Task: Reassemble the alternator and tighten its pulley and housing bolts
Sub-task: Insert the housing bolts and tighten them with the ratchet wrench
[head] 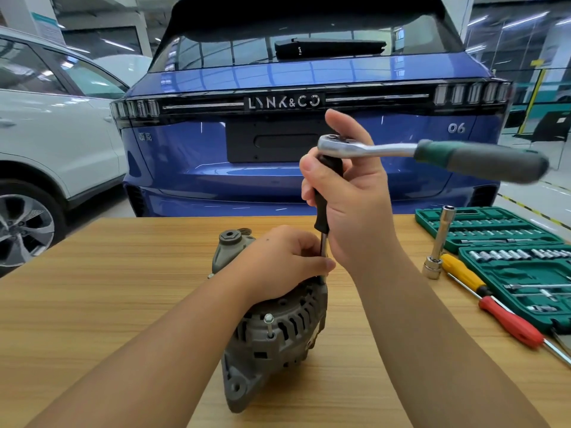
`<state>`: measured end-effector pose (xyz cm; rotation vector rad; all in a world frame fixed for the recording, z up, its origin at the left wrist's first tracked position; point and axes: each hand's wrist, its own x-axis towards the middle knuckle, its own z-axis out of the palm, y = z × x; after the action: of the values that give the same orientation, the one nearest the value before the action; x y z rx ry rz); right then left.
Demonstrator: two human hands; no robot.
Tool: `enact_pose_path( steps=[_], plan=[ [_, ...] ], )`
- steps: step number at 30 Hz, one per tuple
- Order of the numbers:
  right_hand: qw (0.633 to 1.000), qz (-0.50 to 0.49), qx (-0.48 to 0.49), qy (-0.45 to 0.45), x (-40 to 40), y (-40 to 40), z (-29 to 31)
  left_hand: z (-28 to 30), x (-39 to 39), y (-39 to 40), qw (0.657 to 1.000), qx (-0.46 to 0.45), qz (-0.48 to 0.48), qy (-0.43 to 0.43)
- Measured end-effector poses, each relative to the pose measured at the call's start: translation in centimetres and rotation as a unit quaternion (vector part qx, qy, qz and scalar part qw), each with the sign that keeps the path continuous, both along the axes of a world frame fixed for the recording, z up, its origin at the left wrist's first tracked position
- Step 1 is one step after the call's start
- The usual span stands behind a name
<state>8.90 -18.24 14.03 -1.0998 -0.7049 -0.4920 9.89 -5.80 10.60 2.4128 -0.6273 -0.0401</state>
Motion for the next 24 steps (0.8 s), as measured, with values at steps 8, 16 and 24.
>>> enact_pose_path(
  steps=[8, 16, 24],
  plan=[
    [0.995, 0.095, 0.016, 0.027, 0.0, -0.2, 0.0, 0.0, -0.2, 0.2, 1.0, -0.014, 0.004, 0.001],
    [0.99, 0.071, 0.033, 0.12, -0.7, 0.0, 0.8, -0.1, -0.1, 0.2, 1.0, 0.0, 0.008, -0.003],
    [0.991, 0.061, 0.022, 0.12, -0.4, -0.9, 0.9, 0.0, 0.2, 0.1, 1.0, 0.009, 0.001, 0.0]
  ],
)
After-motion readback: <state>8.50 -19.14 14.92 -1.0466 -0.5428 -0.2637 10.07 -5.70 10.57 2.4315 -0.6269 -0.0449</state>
